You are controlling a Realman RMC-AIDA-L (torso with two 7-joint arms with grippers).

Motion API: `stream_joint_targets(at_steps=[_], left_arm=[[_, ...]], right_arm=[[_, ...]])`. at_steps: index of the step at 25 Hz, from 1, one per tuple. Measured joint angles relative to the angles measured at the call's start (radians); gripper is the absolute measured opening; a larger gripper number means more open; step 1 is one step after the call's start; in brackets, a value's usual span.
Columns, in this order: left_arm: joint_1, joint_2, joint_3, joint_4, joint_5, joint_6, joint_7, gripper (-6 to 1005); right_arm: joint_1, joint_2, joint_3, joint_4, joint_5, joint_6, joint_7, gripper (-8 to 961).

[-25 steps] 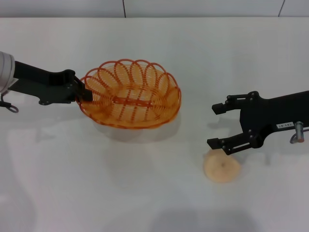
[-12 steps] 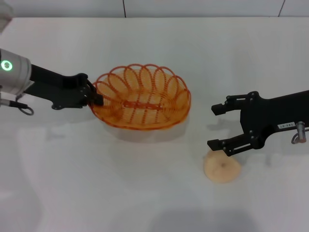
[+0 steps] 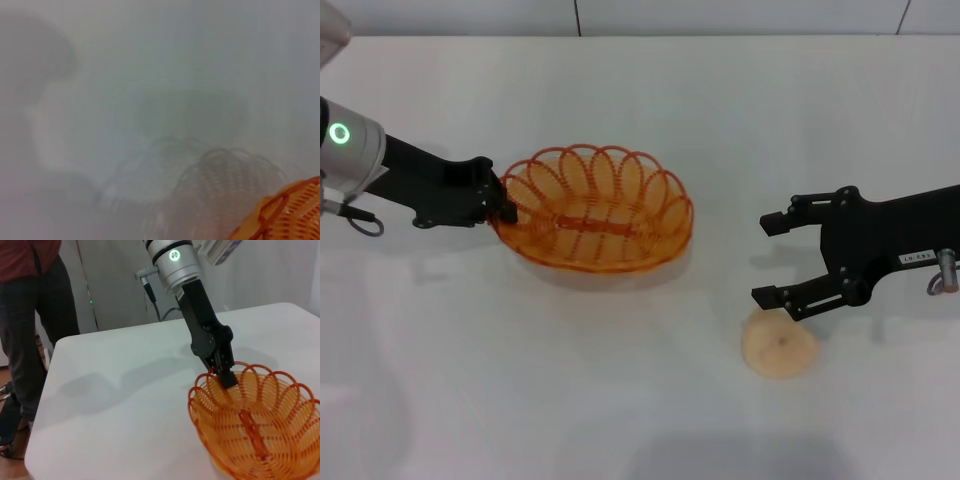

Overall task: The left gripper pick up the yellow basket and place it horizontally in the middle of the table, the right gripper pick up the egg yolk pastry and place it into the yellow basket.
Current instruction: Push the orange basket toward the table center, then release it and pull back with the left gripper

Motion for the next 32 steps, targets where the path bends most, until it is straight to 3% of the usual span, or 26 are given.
stream_joint_targets(at_steps=[9, 32], left_arm=[[-0.014, -0.006, 0.049, -0.003, 0.018, -0.034, -0.021, 127], [-0.042, -0.037, 0.050, -0.053, -0.004, -0.083, -0.024, 152]], right_arm=[[0.000, 0.000, 0.001, -0.005, 0.000, -0.002, 0.000, 869], [0.001, -0.002, 0.001, -0.008, 0.000, -0.009, 0.000, 868]])
